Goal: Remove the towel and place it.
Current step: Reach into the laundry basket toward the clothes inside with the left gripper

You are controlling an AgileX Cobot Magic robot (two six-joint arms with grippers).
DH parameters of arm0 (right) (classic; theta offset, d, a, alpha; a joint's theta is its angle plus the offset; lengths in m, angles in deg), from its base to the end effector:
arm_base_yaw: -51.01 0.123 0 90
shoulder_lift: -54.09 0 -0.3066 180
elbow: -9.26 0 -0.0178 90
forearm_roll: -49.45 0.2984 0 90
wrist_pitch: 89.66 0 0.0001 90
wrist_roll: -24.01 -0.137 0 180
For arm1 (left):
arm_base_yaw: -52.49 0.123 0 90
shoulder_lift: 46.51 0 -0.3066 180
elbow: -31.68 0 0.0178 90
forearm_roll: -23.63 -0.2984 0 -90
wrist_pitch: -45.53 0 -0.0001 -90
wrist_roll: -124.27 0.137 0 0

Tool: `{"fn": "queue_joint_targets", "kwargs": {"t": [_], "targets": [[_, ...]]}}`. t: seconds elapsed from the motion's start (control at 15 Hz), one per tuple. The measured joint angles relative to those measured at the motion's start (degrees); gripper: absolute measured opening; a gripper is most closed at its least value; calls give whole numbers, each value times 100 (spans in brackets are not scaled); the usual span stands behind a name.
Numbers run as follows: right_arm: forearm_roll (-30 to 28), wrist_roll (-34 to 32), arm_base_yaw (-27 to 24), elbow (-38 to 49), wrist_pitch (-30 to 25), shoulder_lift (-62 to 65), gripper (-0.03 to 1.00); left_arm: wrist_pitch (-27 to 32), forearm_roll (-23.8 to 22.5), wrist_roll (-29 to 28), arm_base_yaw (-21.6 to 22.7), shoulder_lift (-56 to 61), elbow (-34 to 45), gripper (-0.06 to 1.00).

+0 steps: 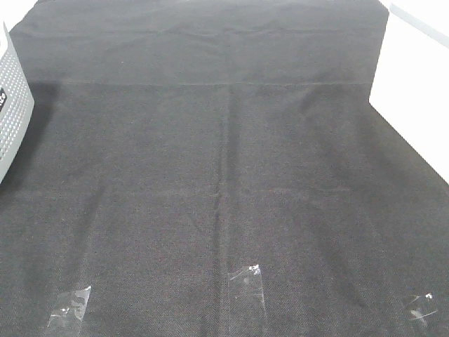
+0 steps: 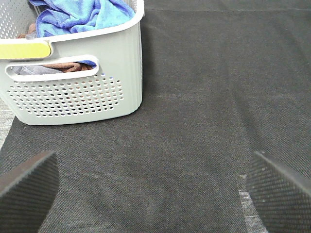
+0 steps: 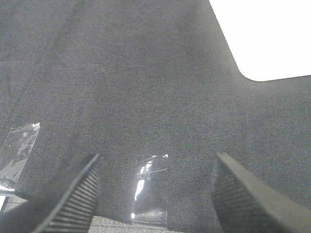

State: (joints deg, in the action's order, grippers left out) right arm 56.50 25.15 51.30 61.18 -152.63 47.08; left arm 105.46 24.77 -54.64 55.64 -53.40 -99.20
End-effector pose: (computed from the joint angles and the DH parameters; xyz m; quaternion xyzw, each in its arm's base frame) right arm 0.0578 0.0153 0.2580 -0.0131 0.8724 0.0578 0.4851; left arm 0.0563 0.0007 0.2814 -0.0149 0.8476 0.0097 0.5303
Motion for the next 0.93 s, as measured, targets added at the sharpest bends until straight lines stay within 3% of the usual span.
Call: {"fn": "queue_joint_targets", "kwargs": {"t": [0.93], "targets": [[0, 0, 0, 0, 0, 0, 64, 0, 0, 0, 0, 0, 0, 99]]}}
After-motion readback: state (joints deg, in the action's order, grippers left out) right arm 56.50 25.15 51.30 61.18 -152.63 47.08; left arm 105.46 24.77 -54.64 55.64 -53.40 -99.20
